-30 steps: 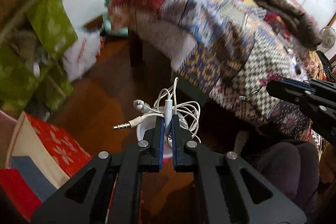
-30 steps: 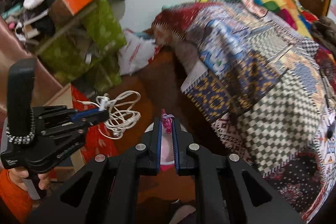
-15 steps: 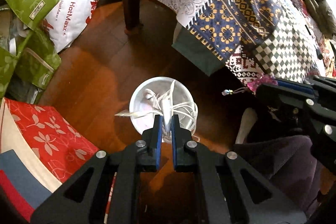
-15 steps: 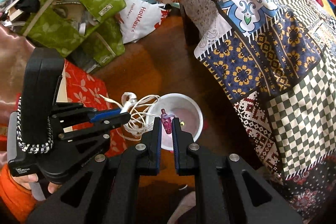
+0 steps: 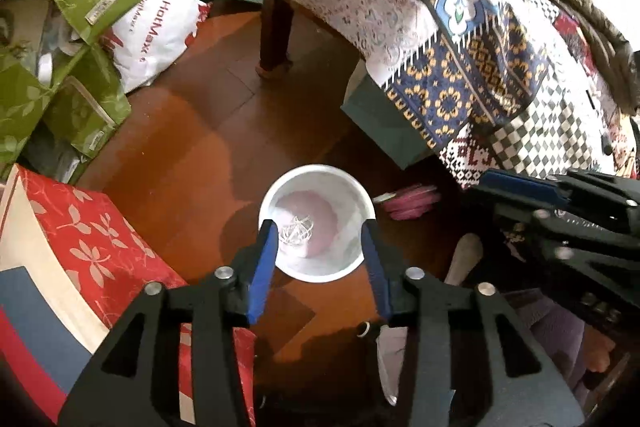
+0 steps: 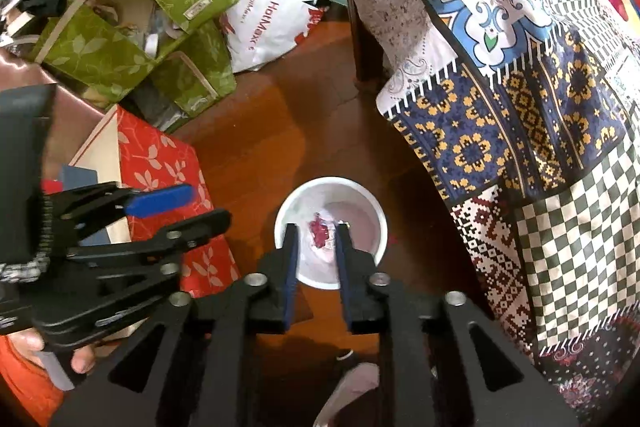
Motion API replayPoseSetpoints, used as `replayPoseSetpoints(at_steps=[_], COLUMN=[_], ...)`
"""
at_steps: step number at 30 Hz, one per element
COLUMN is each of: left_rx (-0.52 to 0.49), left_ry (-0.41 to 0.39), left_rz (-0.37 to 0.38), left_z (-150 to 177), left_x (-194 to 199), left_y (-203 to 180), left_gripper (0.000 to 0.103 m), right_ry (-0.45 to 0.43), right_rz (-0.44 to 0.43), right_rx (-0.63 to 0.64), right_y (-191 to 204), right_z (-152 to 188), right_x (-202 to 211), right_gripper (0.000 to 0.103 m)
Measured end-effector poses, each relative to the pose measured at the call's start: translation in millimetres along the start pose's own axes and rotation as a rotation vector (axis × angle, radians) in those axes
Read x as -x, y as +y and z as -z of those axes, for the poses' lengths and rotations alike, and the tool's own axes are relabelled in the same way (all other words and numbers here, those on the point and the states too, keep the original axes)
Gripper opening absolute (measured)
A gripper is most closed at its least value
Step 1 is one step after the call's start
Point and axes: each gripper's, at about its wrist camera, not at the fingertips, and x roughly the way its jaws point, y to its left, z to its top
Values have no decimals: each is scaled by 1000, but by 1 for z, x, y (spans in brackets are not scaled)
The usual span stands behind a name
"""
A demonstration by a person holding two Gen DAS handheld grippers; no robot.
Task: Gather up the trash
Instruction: 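Open the left gripper to drop the earphones into the white bin, then move the left tool back over the quilt toward the white tube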
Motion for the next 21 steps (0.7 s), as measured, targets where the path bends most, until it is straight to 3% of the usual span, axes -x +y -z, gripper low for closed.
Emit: replayPoseSetpoints(at_steps=[2,3,12,21], left_rx=[-1,-2,-36,-67], left_ry=[-19,-27,-131,-271], left_rz=[-2,0,17,48], left_z=[1,2,8,23], left_x=[9,13,59,123], left_y=[0,-1,-18,-47], left_gripper=[43,43,43,43], right_ry=[-9,-19,-102,-294], right_rz=[14,15,61,127], right_rx=[-9,-14,-6,-5], right_y=[-1,-2,1,4], right_z=[1,2,13,40], right_x=[2,4,42,125], right_gripper=[40,42,43,43])
